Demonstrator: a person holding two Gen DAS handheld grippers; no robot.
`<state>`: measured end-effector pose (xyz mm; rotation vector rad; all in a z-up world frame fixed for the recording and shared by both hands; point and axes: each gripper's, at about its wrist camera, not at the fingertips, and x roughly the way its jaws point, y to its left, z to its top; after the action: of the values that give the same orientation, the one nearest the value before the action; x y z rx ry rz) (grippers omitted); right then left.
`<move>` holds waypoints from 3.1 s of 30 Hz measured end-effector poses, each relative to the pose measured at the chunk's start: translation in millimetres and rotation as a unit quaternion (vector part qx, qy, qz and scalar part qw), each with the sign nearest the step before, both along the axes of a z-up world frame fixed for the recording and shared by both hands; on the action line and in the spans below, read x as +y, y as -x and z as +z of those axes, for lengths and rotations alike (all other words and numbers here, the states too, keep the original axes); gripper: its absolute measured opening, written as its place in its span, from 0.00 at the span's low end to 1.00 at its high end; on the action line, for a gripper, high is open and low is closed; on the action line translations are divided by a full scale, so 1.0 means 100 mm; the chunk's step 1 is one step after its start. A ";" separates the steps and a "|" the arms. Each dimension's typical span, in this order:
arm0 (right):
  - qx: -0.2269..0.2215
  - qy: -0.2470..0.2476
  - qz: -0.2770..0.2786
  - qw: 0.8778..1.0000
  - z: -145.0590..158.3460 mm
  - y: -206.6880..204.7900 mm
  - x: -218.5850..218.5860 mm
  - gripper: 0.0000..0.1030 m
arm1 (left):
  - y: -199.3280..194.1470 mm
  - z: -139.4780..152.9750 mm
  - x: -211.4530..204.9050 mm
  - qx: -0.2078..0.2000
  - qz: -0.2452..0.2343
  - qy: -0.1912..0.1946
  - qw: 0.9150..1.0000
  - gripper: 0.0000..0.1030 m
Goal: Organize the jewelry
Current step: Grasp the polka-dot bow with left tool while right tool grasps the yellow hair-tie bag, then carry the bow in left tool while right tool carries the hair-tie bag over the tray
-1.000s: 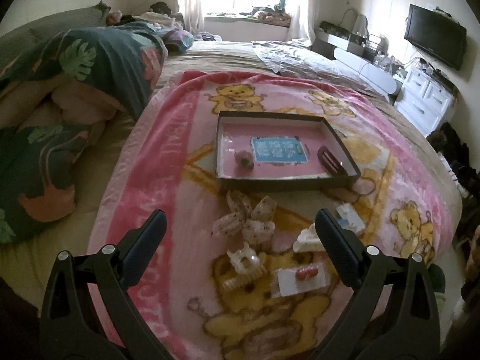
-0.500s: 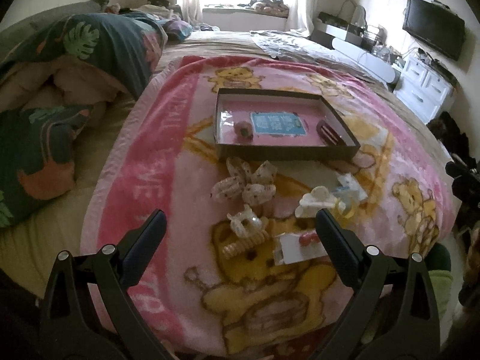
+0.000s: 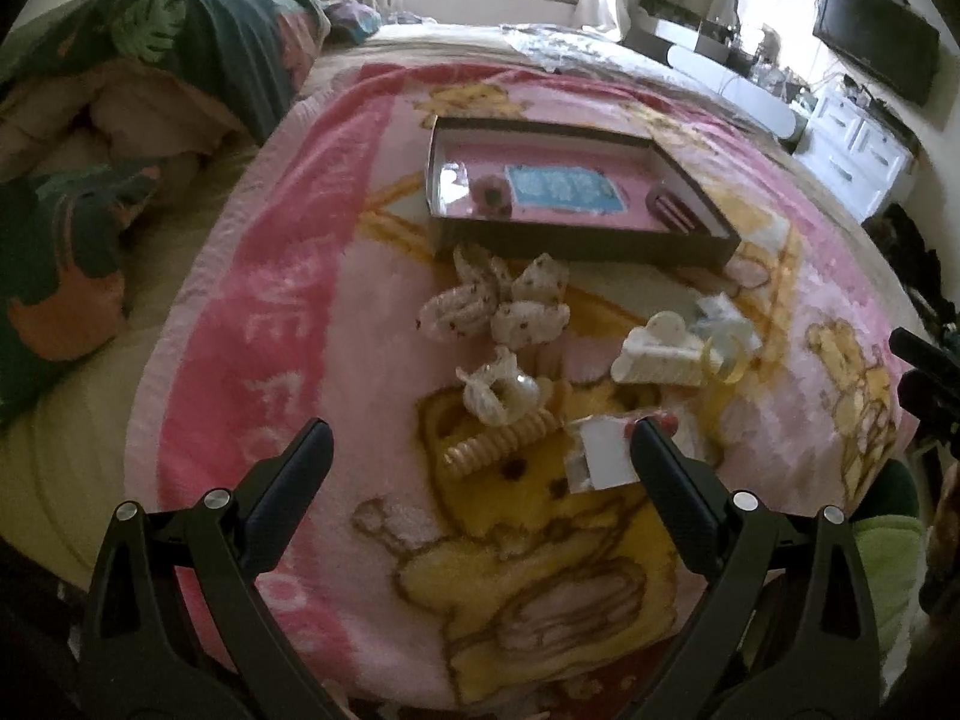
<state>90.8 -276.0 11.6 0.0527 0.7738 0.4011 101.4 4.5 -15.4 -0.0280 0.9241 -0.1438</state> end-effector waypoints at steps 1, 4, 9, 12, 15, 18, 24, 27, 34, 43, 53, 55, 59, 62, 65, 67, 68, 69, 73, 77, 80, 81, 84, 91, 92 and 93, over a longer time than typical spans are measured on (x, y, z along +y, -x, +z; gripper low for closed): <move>0.007 0.003 0.000 1.000 -0.05 -0.02 0.01 0.93 | -0.01 -0.02 0.00 0.003 -0.001 0.002 1.000 0.90; 0.017 0.007 0.003 1.000 -0.16 -0.07 0.06 0.92 | -0.03 -0.06 0.01 0.007 0.000 0.003 1.000 0.90; 0.050 0.005 0.012 0.999 -0.37 -0.18 0.17 0.92 | -0.13 -0.13 0.02 0.017 0.002 0.007 1.000 0.90; 0.057 0.013 0.018 0.998 -0.49 -0.24 0.27 0.92 | -0.22 -0.15 0.00 0.018 -0.001 0.006 1.000 0.90; 0.071 0.015 0.019 0.997 -0.60 -0.31 0.35 0.92 | -0.34 -0.20 0.00 0.029 -0.002 0.013 1.000 0.90; 0.081 0.012 0.016 0.997 -0.70 -0.39 0.41 0.87 | -0.47 -0.26 0.01 0.040 -0.002 0.017 0.999 0.90; 0.123 -0.018 0.004 0.992 -0.89 -0.61 0.47 0.68 | -0.75 -0.33 -0.01 0.052 -0.002 0.019 0.998 0.90; 0.126 -0.024 -0.005 0.992 -0.94 -0.68 0.45 0.54 | -0.88 -0.35 -0.02 0.053 -0.004 0.021 0.998 0.90; 0.117 -0.043 -0.012 0.992 -0.93 -0.65 0.27 0.32 | -1.12 -0.52 -0.05 0.077 -0.004 0.017 0.997 0.89; 0.109 -0.058 -0.042 0.992 -0.84 -0.52 -0.10 0.32 | -1.24 -0.63 -0.24 0.084 -0.033 0.000 0.996 0.28; 0.070 -0.058 -0.057 0.994 -0.54 -0.45 -0.31 0.32 | -1.11 -0.29 -0.24 0.037 -0.041 -0.002 0.998 0.10; 0.062 -0.058 -0.056 0.995 -0.47 -0.46 -0.33 0.32 | -1.08 -0.21 -0.22 0.030 -0.042 0.004 0.999 0.10; 0.050 -0.056 -0.049 0.996 -0.32 -0.53 -0.32 0.32 | -1.02 0.00 -0.19 0.014 -0.045 0.014 0.999 0.10; 0.041 -0.055 -0.042 0.997 -0.22 -0.60 -0.30 0.32 | -1.01 0.15 -0.18 0.000 -0.046 0.016 0.999 0.10; 0.034 -0.053 -0.035 0.997 -0.13 -0.69 -0.26 0.32 | -1.05 0.29 -0.18 -0.010 -0.047 0.017 0.999 0.10; 0.029 -0.051 -0.032 0.998 -0.07 -0.75 -0.24 0.32 | -1.08 0.38 -0.17 -0.018 -0.046 0.019 0.999 0.10; 0.027 -0.052 -0.030 0.998 -0.05 -0.78 -0.23 0.32 | -1.09 0.40 -0.17 -0.021 -0.046 0.022 0.998 0.10; 0.025 -0.053 -0.028 0.998 -0.01 -0.83 -0.22 0.32 | -1.11 0.44 -0.16 -0.023 -0.046 0.024 0.998 0.10; 0.018 -0.052 -0.023 0.998 0.11 -0.98 -0.18 0.32 | -1.21 0.55 -0.17 -0.029 -0.045 0.029 0.998 0.10; 0.009 -0.051 -0.022 0.998 0.23 -1.12 -0.16 0.32 | -1.30 0.66 -0.20 -0.037 -0.043 0.032 0.998 0.10; -0.001 -0.049 -0.023 0.999 0.32 -1.19 -0.17 0.32 | -1.38 0.71 -0.21 -0.042 -0.044 0.039 0.997 0.10; -0.005 -0.047 -0.025 0.999 0.35 -1.22 -0.18 0.32 | -1.39 0.73 -0.23 -0.043 -0.044 0.039 0.997 0.10; -0.013 -0.049 -0.029 0.998 0.43 -1.30 -0.22 0.32 | -1.47 0.76 -0.27 -0.045 -0.046 0.043 0.997 0.10; -0.029 -0.048 -0.041 0.998 0.56 -1.47 -0.33 0.32 | -1.65 0.81 -0.43 -0.048 -0.051 0.048 0.996 0.10; -0.031 -0.047 -0.044 0.997 0.58 -1.51 -0.35 0.32 | -1.69 0.82 -0.46 -0.049 -0.053 0.049 0.996 0.10; -0.032 -0.046 -0.046 0.997 0.60 -1.53 -0.36 0.32 | -1.71 0.82 -0.48 -0.048 -0.054 0.050 0.996 0.10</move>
<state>243.8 -312.3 71.2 0.1610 0.6861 0.3491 272.4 -43.5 66.1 -0.0622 0.8217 -0.2899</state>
